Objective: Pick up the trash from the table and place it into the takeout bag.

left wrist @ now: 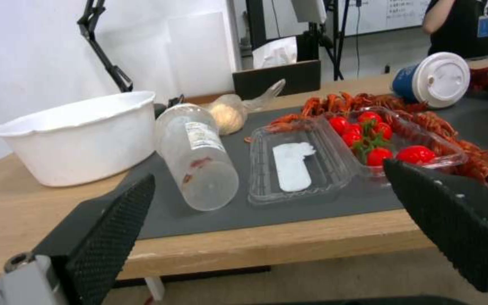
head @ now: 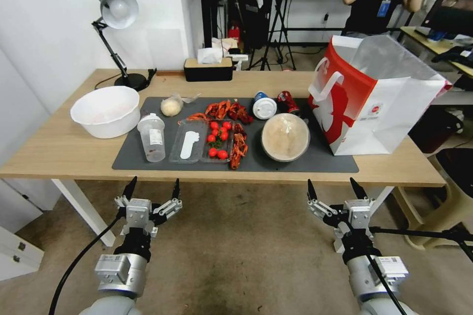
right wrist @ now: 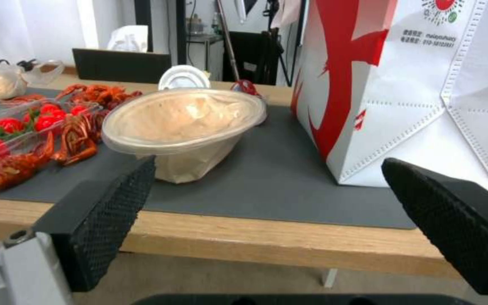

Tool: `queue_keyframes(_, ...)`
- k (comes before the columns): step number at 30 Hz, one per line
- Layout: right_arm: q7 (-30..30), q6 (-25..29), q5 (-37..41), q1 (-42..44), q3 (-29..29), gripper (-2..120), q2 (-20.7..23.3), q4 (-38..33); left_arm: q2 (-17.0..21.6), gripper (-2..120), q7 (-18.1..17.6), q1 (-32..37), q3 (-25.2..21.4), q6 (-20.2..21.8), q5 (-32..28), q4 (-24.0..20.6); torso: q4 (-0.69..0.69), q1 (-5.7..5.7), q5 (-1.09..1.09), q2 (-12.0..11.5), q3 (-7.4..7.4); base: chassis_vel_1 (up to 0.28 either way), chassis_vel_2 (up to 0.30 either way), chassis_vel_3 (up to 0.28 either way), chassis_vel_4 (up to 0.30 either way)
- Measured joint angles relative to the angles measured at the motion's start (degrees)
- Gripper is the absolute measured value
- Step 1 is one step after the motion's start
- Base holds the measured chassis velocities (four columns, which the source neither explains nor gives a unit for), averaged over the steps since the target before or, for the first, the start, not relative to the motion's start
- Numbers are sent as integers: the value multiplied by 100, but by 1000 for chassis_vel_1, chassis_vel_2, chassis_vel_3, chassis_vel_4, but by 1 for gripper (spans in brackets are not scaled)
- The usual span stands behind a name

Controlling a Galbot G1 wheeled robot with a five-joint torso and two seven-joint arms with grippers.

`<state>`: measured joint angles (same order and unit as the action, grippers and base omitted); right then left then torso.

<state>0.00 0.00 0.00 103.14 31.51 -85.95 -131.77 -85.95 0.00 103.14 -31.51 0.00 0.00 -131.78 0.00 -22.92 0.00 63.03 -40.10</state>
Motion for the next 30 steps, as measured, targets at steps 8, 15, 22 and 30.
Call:
queue_keyframes(8, 0, 0, 0, 0, 0, 100, 0, 0, 0, 100, 0, 0, 0, 0, 0, 0, 0, 0, 0, 0, 0, 0, 0, 0, 0)
queue_keyframes(15, 0, 0, 0, 0, 0, 100, 0, 0, 0, 100, 0, 0, 0, 0, 0, 0, 0, 0, 0, 0, 0, 0, 0, 0, 0)
queue_keyframes(22, -244, -722, 199, 86, 192, 100, -17, -210, 58, 100, -410, -30, 85, 553, -369, -156, 0, 0, 1, 0, 0, 0, 0, 0, 0)
queue_keyframes(30, -509, -1138, 384, 111, 357, 100, -44, -357, 183, 100, -1355, -102, 307, 1757, -1242, -546, 0, 0, 0, 0, 0, 0, 0, 0, 0)
